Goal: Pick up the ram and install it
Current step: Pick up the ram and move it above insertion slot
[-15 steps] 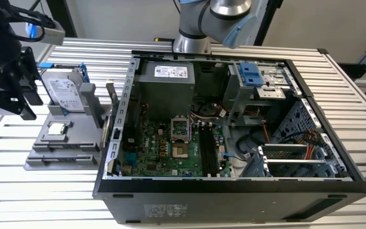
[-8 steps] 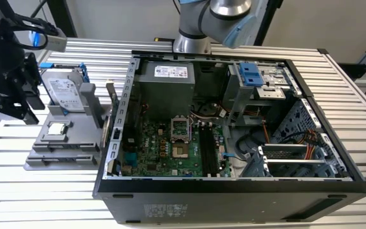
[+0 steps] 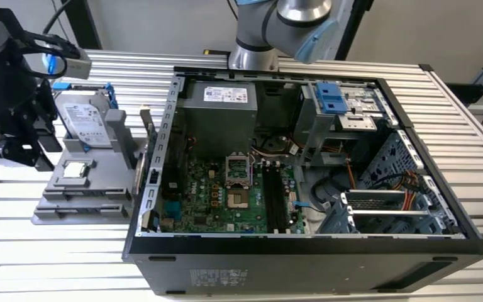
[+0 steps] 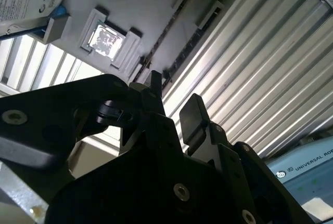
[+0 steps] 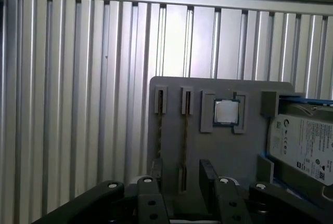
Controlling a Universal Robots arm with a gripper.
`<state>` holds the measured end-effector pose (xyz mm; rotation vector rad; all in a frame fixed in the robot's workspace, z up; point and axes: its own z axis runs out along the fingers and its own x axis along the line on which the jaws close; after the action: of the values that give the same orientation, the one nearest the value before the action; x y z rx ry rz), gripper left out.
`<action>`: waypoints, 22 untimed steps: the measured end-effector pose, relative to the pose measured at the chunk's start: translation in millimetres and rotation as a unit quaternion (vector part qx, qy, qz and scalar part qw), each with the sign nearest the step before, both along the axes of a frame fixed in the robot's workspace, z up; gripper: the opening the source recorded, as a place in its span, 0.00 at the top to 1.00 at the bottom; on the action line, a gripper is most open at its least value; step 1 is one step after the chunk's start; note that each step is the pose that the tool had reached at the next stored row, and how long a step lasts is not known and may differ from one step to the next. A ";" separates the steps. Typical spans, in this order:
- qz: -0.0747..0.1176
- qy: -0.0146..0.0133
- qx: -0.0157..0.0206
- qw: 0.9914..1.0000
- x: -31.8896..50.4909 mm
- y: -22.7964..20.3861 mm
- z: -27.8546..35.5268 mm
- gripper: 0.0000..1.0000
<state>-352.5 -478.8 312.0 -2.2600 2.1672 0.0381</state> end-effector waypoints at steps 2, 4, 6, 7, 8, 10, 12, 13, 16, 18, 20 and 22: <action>0.000 0.000 0.000 1.000 0.3 -1.5 -2.9 0.00; 0.000 0.000 0.000 1.000 0.5 -2.8 -5.6 0.00; 0.000 0.000 0.000 1.000 0.8 -4.0 -8.3 0.00; 0.000 0.000 0.000 1.000 0.8 -4.4 -9.7 0.00; -0.001 0.000 0.000 1.000 0.9 -5.0 -11.0 0.00; -0.001 0.000 0.000 1.000 1.0 -5.7 -13.5 0.00; -0.002 0.000 0.000 1.000 1.1 -6.2 -16.2 0.00; -0.003 0.000 0.000 1.000 1.1 -6.4 -17.4 0.00; -0.006 0.000 0.000 1.000 1.2 -6.6 -21.0 0.00; -0.009 0.000 0.000 1.000 1.2 -6.6 -23.2 0.00; -0.011 0.000 0.000 1.000 1.3 -6.6 -25.2 0.00; -0.011 0.000 0.000 1.000 1.3 -6.6 -27.1 0.00</action>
<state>-351.2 -485.4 284.9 -2.2355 2.1924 0.0383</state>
